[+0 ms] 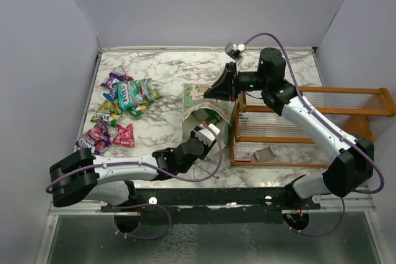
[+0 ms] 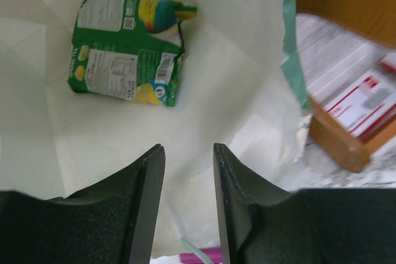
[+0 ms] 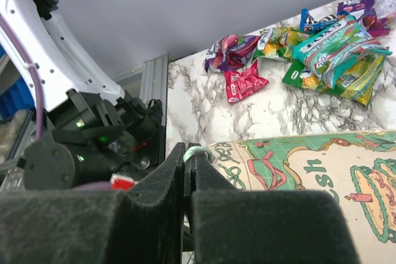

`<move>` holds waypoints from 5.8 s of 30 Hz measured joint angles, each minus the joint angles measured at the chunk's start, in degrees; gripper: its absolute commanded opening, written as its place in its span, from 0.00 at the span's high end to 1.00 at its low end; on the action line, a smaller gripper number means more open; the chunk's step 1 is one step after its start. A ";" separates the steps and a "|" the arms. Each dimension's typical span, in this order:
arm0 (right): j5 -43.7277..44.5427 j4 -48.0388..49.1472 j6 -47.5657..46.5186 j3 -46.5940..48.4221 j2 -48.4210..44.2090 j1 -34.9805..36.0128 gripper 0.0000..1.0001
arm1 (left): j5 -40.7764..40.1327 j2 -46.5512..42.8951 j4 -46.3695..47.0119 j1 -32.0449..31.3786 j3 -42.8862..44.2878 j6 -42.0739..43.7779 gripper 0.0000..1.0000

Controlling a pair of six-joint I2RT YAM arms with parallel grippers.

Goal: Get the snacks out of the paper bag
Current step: Take out the snack from the paper bag, then adjust the paper bag at the center of the board.

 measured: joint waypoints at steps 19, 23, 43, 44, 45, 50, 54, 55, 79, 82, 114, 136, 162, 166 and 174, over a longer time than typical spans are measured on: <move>-0.02 4.31 3.56 2.54 0.04 0.00 0.98 | 1.84 17.29 15.56 10.16 3.06 14.49 0.65; -0.02 4.39 3.56 2.86 0.04 0.00 0.99 | 6.54 16.50 17.62 12.35 2.80 12.37 0.63; -0.20 6.93 5.86 2.86 0.15 -0.02 0.99 | 15.96 25.94 18.86 17.53 8.22 3.96 0.34; -0.24 7.06 5.99 2.86 0.15 -0.02 0.99 | 15.96 26.49 18.53 17.53 8.28 3.96 0.33; -0.26 7.26 6.14 2.86 0.15 -0.02 0.99 | 15.82 27.02 18.36 17.53 8.28 3.98 0.33; -0.33 7.76 6.67 2.86 0.15 -0.02 0.99 | 14.49 30.10 18.53 17.53 8.31 4.17 0.29; -0.35 7.74 6.75 2.86 0.20 -0.02 0.99 | 13.51 32.11 19.74 17.53 8.96 4.63 0.28; -0.35 7.72 6.75 2.86 0.20 -0.02 0.99 | 13.20 32.81 19.91 17.53 9.53 4.81 0.28; -0.02 6.60 4.76 2.86 0.17 -0.35 0.99 | 11.72 22.64 5.35 18.88 13.14 5.35 1.00; 0.24 6.23 3.96 2.86 0.17 -0.35 0.99 | 12.20 15.78 4.00 18.88 12.61 4.57 1.00; 3.87 5.64 2.89 8.74 6.08 4.07 0.99 | 23.93 -13.77 -17.64 16.37 10.80 4.20 1.00; 21.77 -1.95 4.15 29.53 21.68 2.54 0.99 | 14.91 -31.28 -36.06 16.37 37.57 5.88 1.00; 20.57 -3.02 11.30 24.50 25.05 -18.53 0.97 | -19.15 -28.48 -53.40 16.39 39.10 -1.86 1.00; 20.37 -2.51 11.82 23.12 23.23 -19.80 0.90 | -21.33 -29.75 -52.37 16.39 36.28 -1.88 1.00; 18.03 -1.99 13.14 21.97 21.62 -19.71 0.54 | -21.73 -23.82 -48.89 17.22 27.80 -3.08 1.00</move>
